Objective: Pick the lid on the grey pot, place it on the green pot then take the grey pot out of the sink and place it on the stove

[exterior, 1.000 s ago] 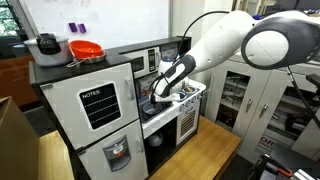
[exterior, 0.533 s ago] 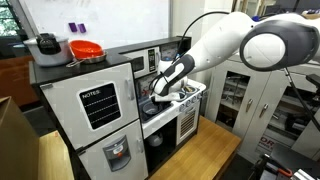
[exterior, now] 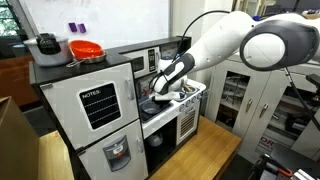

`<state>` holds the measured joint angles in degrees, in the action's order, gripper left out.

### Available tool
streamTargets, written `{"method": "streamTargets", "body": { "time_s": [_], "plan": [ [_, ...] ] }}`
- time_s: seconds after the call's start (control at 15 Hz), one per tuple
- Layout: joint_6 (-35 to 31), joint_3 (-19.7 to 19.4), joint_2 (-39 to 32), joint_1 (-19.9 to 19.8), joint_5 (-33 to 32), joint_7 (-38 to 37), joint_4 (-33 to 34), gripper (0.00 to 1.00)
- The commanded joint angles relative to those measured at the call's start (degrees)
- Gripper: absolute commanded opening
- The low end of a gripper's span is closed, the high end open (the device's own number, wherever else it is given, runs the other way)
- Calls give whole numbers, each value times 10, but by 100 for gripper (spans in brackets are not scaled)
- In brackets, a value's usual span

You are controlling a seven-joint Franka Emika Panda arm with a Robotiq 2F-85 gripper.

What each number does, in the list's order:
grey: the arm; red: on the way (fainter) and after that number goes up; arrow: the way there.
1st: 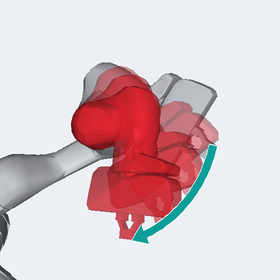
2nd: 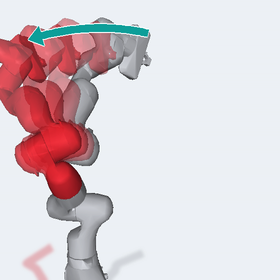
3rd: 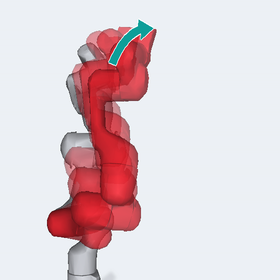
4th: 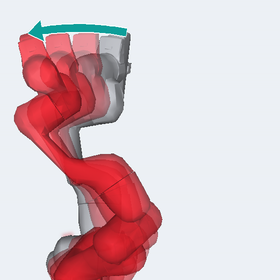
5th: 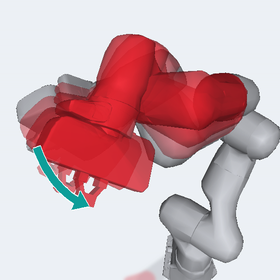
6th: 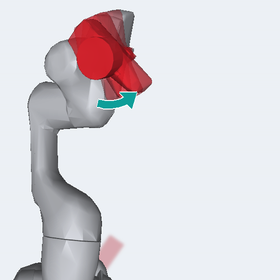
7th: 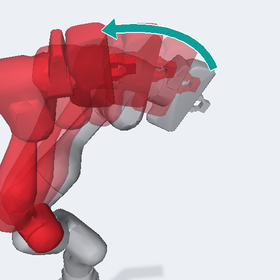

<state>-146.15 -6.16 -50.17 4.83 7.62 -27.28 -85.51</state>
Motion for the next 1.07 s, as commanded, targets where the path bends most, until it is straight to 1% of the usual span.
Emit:
{"method": "streamTargets", "body": {
  "time_s": [0.0, 0.2, 0.47, 0.6, 0.8, 1.0],
  "plan": [
    [32, 16, 16, -13, 11, 20, 8, 1],
    [59, 14, 46, -12, 4, 29, -3, 1],
    [133, 0, 100, -15, -10, 31, -27, 1],
    [156, -11, 130, -19, -17, 24, -49, 1],
    [164, -26, 171, -28, -25, 13, -91, 1],
    [150, -37, 206, -41, -19, 1, -149, 1]
  ]
}}
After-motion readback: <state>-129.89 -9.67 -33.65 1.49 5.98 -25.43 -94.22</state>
